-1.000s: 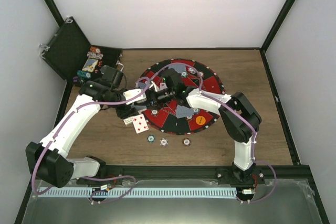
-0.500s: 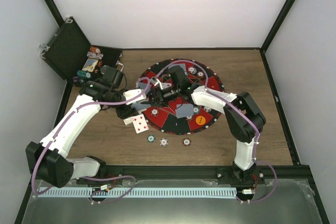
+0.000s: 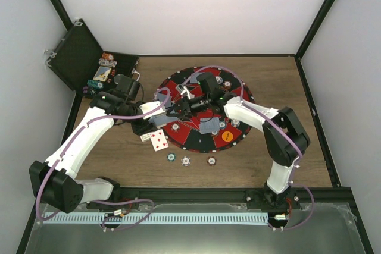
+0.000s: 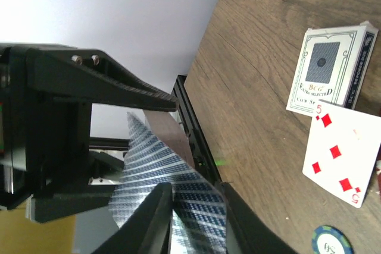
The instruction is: Distribute texas hold em gaming equipment
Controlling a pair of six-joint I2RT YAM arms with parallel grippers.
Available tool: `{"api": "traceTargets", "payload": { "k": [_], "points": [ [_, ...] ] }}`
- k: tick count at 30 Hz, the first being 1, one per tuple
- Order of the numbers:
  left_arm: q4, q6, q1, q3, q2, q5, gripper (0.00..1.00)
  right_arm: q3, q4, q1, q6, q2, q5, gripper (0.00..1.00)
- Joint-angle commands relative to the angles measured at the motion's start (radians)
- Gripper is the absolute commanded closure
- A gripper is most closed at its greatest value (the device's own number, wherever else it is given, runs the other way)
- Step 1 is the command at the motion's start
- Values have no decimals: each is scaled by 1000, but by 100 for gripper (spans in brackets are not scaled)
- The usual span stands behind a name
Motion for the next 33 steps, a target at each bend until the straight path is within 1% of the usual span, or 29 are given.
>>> {"api": "traceTargets", "payload": {
  "k": [1, 4, 8, 12, 14, 16, 18, 20, 22, 25, 28, 30, 32, 33],
  "points": [
    [1, -5, -2, 26, -17, 31, 96, -21, 1, -15, 19, -54, 0, 82],
    [1, -3, -2, 24, -17, 27, 96, -19, 5, -17, 28, -73, -8, 89],
    [2, -1, -2, 19, -21, 19, 96, -15, -39, -43, 7, -98, -6, 95],
    [3, 3, -3, 14, -24, 11, 96, -11, -107, -93, -49, -128, -2, 98],
    [3, 3, -3, 13, -23, 8, 96, 21, -188, -127, -116, -134, 41, 98],
    [7, -2, -3, 12, -21, 5, 96, 97, -351, -140, -219, -121, 165, 98],
    [6, -4, -3, 10, -19, 3, 96, 166, -459, -140, -315, -97, 333, 99],
    [6, -7, -2, 9, -20, 1, 96, 186, -476, -140, -387, -82, 526, 99],
    [6, -10, -2, 9, -20, -3, 96, 189, -456, -136, -463, -77, 724, 99],
    [5, -12, -2, 4, -24, -9, 96, 129, -336, -108, -628, -88, 992, 99],
    [4, -13, -2, -6, -26, -26, 96, 10, -109, -29, -918, -103, 1263, 99],
    [1, -15, -1, -6, -27, -31, 96, -51, 74, 24, -1093, -79, 1406, 99],
    [-1, -16, -2, -7, -30, -33, 96, -85, 200, 42, -1237, -33, 1502, 99],
    [-3, -15, -1, -6, -31, -34, 96, -93, 253, 46, -1297, -7, 1526, 99]
  ]
}}
